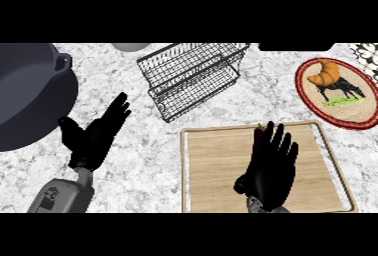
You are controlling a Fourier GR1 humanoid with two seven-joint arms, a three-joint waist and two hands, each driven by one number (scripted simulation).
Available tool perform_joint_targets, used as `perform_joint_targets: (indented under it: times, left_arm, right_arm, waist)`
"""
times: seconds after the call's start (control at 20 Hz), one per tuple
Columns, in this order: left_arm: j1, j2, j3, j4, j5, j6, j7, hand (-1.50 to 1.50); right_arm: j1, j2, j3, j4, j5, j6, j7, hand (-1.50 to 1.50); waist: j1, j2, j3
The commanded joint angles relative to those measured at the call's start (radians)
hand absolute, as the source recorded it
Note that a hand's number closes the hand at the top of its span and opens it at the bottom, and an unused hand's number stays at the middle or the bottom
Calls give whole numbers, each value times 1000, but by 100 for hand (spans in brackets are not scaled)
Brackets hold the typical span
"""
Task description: Pick the eggplant from the tray and place it in the tiered basket
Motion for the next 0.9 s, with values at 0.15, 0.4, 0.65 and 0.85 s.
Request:
perform_joint_targets:
  times: [0.15,0.4,0.65,0.85]
  left_arm:
    - [-35,-21,14,71,-19,-32,-41,0]
    - [-10,-17,26,12,-19,-23,5,0]
    - [9,-24,27,-7,-29,-29,5,0]
    - [-9,-40,38,-6,-40,-22,25,0]
  right_arm:
    - [-23,12,-27,15,8,-42,148,-150]
    - [-5,12,-68,62,-12,-89,119,-150]
    - [-20,12,-130,175,-37,-214,69,-150]
    - [29,13,-200,135,-37,-176,-31,-150]
  waist:
    - [-6,3,0]
    - [-2,2,0]
    - [5,2,1]
    - [-3,1,0]
